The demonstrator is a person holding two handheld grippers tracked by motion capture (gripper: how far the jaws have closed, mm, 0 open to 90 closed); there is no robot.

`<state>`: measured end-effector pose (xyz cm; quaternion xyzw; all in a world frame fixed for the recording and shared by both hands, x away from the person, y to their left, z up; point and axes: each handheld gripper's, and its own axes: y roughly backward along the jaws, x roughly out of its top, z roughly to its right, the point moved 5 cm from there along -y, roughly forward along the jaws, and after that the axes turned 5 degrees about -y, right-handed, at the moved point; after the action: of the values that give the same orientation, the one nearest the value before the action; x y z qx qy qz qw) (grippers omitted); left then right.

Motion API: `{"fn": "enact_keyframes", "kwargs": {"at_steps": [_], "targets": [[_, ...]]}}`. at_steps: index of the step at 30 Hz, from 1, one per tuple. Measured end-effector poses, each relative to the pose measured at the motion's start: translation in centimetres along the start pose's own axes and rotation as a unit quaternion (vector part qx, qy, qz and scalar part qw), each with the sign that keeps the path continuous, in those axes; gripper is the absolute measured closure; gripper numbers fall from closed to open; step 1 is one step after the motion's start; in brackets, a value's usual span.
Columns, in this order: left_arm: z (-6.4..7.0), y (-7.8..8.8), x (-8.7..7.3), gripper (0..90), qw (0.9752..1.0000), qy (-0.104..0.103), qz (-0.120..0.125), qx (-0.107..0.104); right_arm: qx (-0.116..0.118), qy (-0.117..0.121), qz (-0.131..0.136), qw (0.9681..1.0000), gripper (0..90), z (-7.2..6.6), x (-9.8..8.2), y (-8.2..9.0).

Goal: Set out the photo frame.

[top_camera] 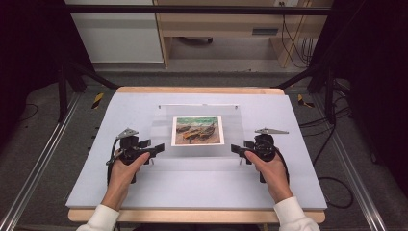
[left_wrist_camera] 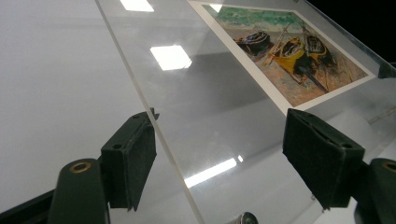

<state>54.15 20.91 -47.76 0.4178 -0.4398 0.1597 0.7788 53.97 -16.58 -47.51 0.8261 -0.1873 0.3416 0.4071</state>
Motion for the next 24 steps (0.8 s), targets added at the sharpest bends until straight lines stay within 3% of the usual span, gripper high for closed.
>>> {"fn": "enact_keyframes", "kwargs": {"at_steps": [5,10,24], "targets": [[0.3,0.4,-0.1,28.0,0.9999,-0.011,0.002,0.003,-0.002,0.010,0.005,0.9999,33.8,-0.2,-0.3,0.5],[0.5,1.0,-0.2,34.2,0.9999,-0.011,0.010,0.008,-0.005,0.021,0.010,0.9997,37.9,-0.4,-0.7,1.3],[1.2,2.1,-0.6,41.1,0.9995,-0.018,0.018,0.019,-0.018,0.039,0.019,0.9989,45.2,-1.1,-1.6,2.7]]}}
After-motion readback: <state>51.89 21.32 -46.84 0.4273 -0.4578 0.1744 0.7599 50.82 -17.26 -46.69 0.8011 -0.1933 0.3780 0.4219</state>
